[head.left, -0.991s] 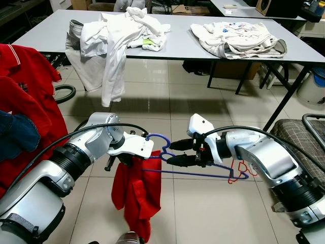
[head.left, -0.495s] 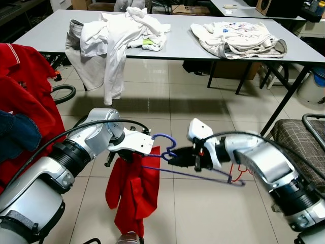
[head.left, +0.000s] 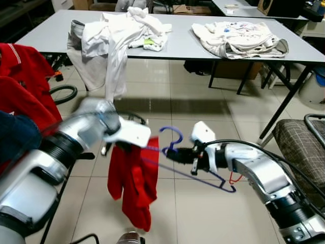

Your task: Hang hanger

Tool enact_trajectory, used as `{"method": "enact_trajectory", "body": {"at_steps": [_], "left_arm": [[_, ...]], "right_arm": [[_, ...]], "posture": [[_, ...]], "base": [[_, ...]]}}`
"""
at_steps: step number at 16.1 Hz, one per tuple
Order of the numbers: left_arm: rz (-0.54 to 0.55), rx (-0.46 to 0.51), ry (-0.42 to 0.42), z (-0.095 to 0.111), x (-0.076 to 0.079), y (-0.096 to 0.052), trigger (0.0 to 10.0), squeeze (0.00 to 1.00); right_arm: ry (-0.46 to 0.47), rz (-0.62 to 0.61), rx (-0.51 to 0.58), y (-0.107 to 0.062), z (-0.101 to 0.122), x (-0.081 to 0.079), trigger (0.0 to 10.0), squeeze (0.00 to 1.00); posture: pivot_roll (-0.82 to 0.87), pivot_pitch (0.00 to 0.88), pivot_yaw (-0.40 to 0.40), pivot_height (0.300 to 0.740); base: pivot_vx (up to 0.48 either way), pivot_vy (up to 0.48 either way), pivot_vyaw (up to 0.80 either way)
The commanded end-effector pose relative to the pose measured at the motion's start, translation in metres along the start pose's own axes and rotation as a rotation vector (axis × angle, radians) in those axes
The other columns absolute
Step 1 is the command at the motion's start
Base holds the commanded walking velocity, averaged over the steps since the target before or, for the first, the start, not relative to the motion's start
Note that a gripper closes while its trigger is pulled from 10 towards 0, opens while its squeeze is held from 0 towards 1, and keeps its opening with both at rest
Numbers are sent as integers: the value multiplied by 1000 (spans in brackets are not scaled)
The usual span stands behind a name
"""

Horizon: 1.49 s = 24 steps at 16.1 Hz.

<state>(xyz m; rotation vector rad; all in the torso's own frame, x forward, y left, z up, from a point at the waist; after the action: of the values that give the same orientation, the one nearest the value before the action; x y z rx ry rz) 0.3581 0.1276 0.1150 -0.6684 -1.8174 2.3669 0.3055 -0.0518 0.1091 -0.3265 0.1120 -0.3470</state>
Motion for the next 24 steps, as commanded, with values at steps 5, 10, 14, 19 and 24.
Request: {"method": "enact_trajectory", "body": {"at_steps": [5, 10, 14, 19, 24], "left_arm": [[90, 241, 133, 51, -16, -19, 0, 0], [130, 378, 223, 64, -17, -37, 3412, 0], [144, 583, 136, 84, -20, -51, 10000, 0], [122, 683, 111, 96, -21, -66, 10000, 1000], [139, 680, 124, 98, -23, -69, 10000, 0]], "right_arm": [[-35, -45, 105, 4, 17, -1, 0, 0], [-42, -80, 149, -2, 19, 1, 0, 0], [-51, -73, 181, -6, 26, 0, 0, 0], [-36, -68, 231, -13, 32, -2, 0, 0], [-15, -79, 282, -14, 38, -3, 0, 0]], "posture": [[109, 0, 41, 740], [109, 0, 37, 740], [103, 0, 36, 740], [103, 0, 36, 740], [103, 0, 43, 740]], "base": [[0, 0, 0], [0, 0, 0], [0, 0, 0], [0, 0, 0], [0, 0, 0]]}}
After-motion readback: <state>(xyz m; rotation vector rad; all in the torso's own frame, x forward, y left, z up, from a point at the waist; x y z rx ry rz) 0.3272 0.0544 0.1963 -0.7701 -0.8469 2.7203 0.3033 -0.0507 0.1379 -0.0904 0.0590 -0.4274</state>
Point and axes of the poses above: a point about 5 cm out from each wrist's last joint towards the gripper, its own y axis pointing out of the wrist towards the gripper, its own z axis along the axis of the wrist's last joint, x = y × z, the point moved 6 cm from there along y, pointing out of the wrist towards the gripper, and after that the axes turned 1 degree about y, right-handed, at the moved point
